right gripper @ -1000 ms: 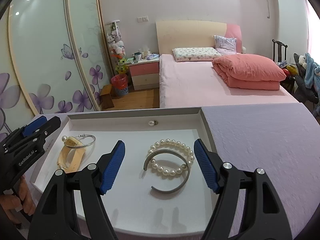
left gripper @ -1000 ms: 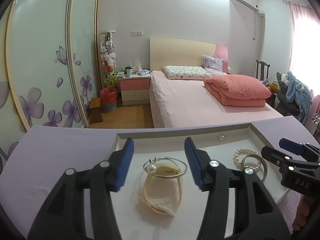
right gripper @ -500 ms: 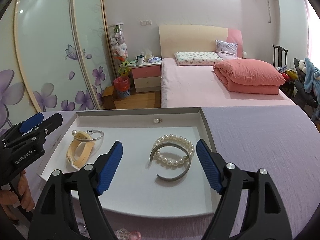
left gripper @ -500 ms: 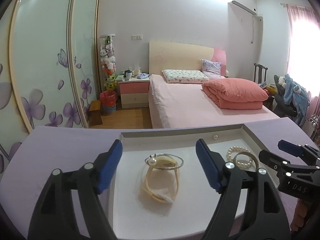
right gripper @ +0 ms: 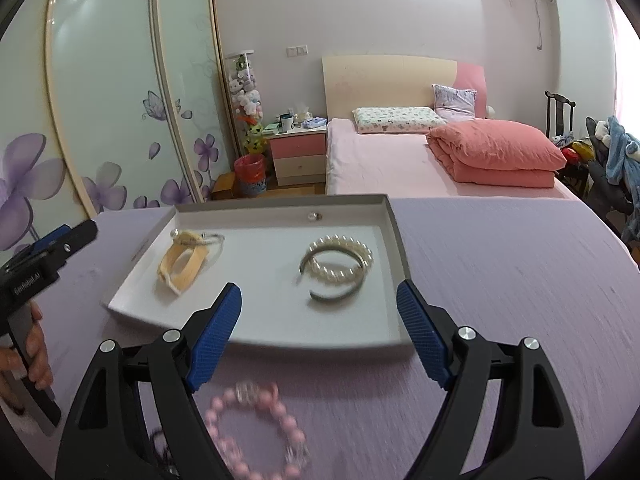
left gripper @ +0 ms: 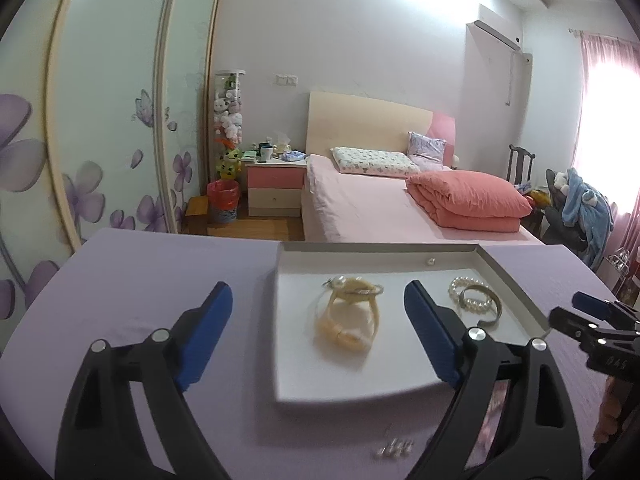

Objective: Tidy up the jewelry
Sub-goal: 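Move the left tool to the dark red beads while the right tool approaches the pink crystal bracelet, then grasp the dark red beaded necklace with the left tool while the right tool grasps the pink bracelet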

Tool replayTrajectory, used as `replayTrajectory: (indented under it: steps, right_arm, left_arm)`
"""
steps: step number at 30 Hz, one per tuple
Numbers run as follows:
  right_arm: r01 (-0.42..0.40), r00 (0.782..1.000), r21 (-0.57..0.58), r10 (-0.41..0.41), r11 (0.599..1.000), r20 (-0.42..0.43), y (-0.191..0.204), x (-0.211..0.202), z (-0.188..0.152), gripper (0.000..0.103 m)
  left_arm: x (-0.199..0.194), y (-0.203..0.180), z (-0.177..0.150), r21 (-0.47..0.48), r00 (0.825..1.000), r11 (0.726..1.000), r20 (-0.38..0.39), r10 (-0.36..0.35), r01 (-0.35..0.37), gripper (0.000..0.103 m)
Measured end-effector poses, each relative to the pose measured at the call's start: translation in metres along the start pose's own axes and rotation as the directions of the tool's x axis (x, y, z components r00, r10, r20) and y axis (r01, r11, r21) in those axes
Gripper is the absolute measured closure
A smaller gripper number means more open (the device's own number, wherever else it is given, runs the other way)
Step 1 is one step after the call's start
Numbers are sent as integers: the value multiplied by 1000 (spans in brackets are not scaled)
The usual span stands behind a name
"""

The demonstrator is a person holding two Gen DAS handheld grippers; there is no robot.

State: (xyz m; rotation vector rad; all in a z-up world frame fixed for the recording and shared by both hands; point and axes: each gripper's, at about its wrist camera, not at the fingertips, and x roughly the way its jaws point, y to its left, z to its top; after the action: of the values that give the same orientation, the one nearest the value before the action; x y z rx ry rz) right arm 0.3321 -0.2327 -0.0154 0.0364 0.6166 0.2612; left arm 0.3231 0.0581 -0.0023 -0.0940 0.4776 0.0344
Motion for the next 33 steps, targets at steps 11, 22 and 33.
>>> replayTrajectory:
  steps: [11,22,33]
  right_arm:
    - [-3,997,-25,1,1000,-79,-5,-19,-40,23]
    - [-14,987,-39,8,999,-163,-4,-17,-69,34]
    - [4,963,-108,-33,994,-269,17,16,-67,61]
  left_arm:
    - [-51,15,-52,6,999,1000,-48,2,-1,17]
    - [-73,17,-76,15,998,1000,-70,-5,6,17]
    - [-73,9,-82,25,995,999,-92,-33,35,17]
